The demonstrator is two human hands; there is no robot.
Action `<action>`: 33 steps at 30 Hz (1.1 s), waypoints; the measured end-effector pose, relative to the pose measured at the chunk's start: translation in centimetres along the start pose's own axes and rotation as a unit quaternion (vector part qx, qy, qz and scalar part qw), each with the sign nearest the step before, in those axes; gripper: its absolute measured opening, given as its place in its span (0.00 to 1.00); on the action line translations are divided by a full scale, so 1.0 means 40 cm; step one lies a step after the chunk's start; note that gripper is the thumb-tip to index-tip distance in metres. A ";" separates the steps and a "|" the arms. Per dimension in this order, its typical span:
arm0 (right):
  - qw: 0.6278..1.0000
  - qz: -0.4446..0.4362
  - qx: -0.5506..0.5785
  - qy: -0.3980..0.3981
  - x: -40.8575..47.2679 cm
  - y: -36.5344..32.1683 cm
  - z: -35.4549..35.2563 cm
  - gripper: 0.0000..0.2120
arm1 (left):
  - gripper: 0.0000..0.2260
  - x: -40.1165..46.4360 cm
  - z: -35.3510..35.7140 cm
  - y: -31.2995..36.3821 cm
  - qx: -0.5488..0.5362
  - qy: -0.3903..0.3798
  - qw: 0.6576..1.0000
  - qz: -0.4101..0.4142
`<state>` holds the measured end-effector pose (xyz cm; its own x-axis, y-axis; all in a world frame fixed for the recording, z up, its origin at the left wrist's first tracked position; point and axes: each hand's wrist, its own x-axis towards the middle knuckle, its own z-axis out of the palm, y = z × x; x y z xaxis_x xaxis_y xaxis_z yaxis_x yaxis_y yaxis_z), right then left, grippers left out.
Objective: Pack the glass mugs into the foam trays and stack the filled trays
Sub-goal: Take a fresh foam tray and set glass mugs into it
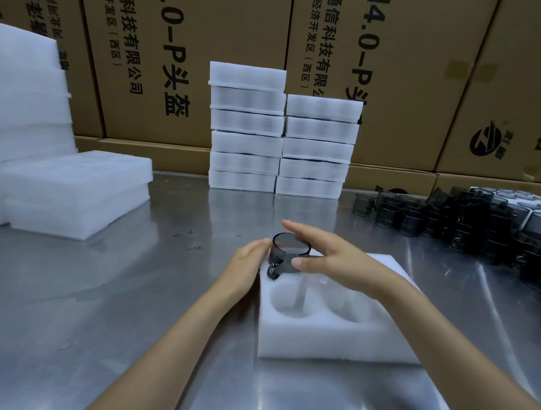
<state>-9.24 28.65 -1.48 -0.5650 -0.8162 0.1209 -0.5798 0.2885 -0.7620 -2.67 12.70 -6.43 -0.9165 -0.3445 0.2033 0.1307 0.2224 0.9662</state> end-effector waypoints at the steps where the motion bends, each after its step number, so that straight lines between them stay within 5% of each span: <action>1: 1.000 -0.008 0.004 0.022 -0.009 0.002 0.005 0.28 | 0.17 -0.003 -0.003 0.004 -0.021 -0.008 1.000 -0.010; 3: 0.997 -0.028 -0.007 0.075 -0.030 0.007 0.013 0.27 | 0.17 -0.004 -0.016 0.008 -0.022 0.022 0.999 0.015; 6: 0.988 -0.043 -0.103 0.106 -0.062 0.019 0.021 0.26 | 0.16 -0.025 -0.047 0.016 0.103 0.084 0.977 0.168; 10: 0.968 -0.039 -0.241 0.059 -0.072 0.024 0.039 0.25 | 0.23 -0.060 -0.055 0.006 0.263 0.036 0.926 0.268; 15: 0.952 0.009 -0.305 -0.001 -0.063 0.019 0.041 0.25 | 0.27 -0.067 -0.034 0.002 0.301 0.024 0.921 0.245; 21: 0.974 0.031 -0.223 0.011 -0.057 0.018 0.033 0.21 | 0.25 -0.062 -0.023 -0.003 0.281 0.032 0.926 0.249; 24: 0.993 0.033 -0.029 0.107 -0.056 0.028 0.003 0.16 | 0.21 -0.061 -0.017 -0.007 0.237 0.061 0.936 0.253; 29: 0.926 0.071 -0.003 0.372 -0.064 0.141 -0.152 0.12 | 0.18 -0.041 -0.023 -0.017 0.184 0.063 0.968 0.160; 33: 0.892 0.220 0.015 0.395 -0.074 0.303 -0.208 0.07 | 0.12 -0.024 -0.025 -0.032 0.094 -0.050 0.994 -0.004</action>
<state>-19.51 38.74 -5.78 -0.9780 -0.0176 0.2080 -0.1916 0.4708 -0.8612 -1.57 11.83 -7.69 -0.9517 -0.2558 0.1699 0.0594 0.3893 0.9192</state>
